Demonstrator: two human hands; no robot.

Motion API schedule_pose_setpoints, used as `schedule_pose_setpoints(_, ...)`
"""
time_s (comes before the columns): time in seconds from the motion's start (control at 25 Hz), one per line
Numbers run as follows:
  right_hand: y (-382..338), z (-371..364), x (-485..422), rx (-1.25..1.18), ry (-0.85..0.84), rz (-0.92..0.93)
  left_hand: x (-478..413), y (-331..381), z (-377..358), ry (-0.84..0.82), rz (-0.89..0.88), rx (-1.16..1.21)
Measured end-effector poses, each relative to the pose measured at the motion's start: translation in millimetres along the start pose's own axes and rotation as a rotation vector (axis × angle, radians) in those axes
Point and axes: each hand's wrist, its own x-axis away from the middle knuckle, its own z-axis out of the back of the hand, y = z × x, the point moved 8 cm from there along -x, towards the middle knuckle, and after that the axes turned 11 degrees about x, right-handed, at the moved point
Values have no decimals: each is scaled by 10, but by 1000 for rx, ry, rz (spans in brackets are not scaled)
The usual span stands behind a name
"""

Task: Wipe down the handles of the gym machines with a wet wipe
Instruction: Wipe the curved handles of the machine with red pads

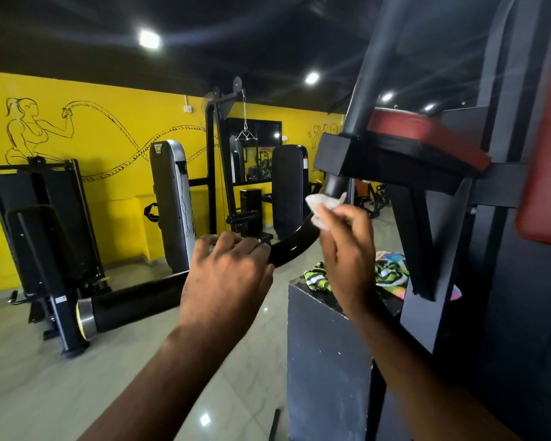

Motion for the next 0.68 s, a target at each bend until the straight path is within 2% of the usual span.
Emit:
schedule_pose_setpoints(0.08, 41, -27, -87, 61, -28, 64, -14, 10, -24, -7, 2, 9)
schedule_pose_setpoints(0.2, 62, -131, -109, 304, -175, 275, -7, 36, -43, -14, -7, 7)
schedule_pose_setpoints(0.32, 5, -89, -238, 412, -242, 367, -29, 17, -40, -10, 2, 14)
schedule_pose_setpoints(0.4, -98, -89, -221, 509, -334, 519, -23, 23, -54, -16, -5, 4)
schedule_pose_setpoints(0.52, -149, -126, -323, 544, -486, 628, -50, 27, -68, -21, -1, 7)
schedule_pose_setpoints(0.68, -365, -293, -466, 708, -747, 823, -59, 69, -94, -44, -9, -21)
